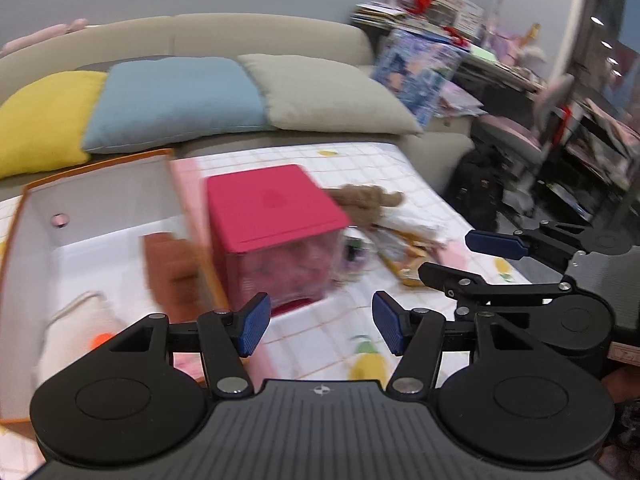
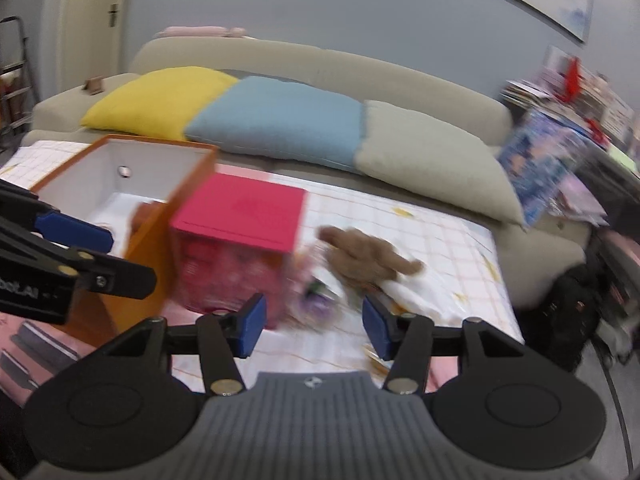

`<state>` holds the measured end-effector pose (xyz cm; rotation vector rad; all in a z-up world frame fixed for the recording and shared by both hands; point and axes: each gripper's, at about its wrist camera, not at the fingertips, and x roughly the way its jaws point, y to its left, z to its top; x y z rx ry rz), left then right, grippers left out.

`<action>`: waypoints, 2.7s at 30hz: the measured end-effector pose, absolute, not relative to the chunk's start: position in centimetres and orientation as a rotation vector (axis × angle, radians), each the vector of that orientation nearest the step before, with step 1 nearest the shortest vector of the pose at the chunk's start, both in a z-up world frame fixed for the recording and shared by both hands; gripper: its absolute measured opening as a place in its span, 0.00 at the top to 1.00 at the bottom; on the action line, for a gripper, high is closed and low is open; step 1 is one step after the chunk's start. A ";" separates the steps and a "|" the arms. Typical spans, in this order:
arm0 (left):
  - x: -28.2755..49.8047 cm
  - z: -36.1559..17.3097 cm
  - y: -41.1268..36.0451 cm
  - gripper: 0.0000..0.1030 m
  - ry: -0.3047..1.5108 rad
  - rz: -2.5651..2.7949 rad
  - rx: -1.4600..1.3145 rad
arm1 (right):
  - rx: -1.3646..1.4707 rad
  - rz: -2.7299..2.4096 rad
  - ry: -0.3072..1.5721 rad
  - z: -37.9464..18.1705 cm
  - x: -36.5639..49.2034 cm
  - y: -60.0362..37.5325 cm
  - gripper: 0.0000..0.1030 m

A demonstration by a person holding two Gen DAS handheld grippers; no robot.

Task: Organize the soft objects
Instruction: 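Grasp the brown plush toy with the left tool while the right grasps white tissue, then lift the plush toy with the left tool while the right drops the tissue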

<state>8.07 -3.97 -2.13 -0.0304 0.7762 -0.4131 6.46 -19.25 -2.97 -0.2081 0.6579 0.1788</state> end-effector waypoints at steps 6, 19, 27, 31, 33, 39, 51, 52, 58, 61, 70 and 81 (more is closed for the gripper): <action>8.9 -2.4 -7.4 0.33 0.774 -0.509 0.012 | -0.161 0.066 0.662 -3.8 7.0 -23.2 0.43; 13.3 -3.0 -13.6 0.33 0.782 -0.590 0.174 | -0.004 -0.069 0.699 -8.1 11.6 -28.8 0.42; 17.9 -3.9 -16.6 0.33 0.756 -0.591 0.407 | -0.070 0.012 0.608 -9.9 14.9 -28.6 0.42; 20.3 -4.6 -17.8 0.30 0.762 -0.599 0.481 | -0.108 0.060 0.585 -11.1 16.5 -28.5 0.42; 21.6 -5.0 -18.6 0.26 0.784 -0.606 0.511 | -0.113 0.073 0.593 -11.9 17.3 -28.5 0.39; 24.7 -6.7 -20.4 0.23 0.879 -0.585 0.543 | -0.011 0.033 0.612 -13.4 19.5 -30.9 0.18; 26.8 -8.7 -20.6 0.33 0.987 -0.497 0.493 | 0.173 0.115 0.686 -15.0 21.2 -33.1 0.61; 26.8 -8.7 -20.6 0.34 0.992 -0.495 0.479 | 0.174 0.118 0.690 -15.0 21.2 -33.1 0.69; 26.7 -8.5 -20.3 0.57 0.967 -0.477 0.448 | 0.168 0.116 0.704 -14.9 20.9 -33.1 0.90; 26.2 -7.6 -20.0 0.66 0.926 -0.469 0.429 | 0.157 0.094 0.674 -14.3 20.3 -33.3 0.91; 23.3 -2.2 -18.3 0.67 0.774 -0.505 0.279 | 0.164 0.037 0.561 -10.1 16.7 -33.7 0.91; 16.0 3.3 -14.2 0.67 0.628 -0.510 0.142 | 0.159 0.062 0.533 -3.6 10.7 -31.1 0.91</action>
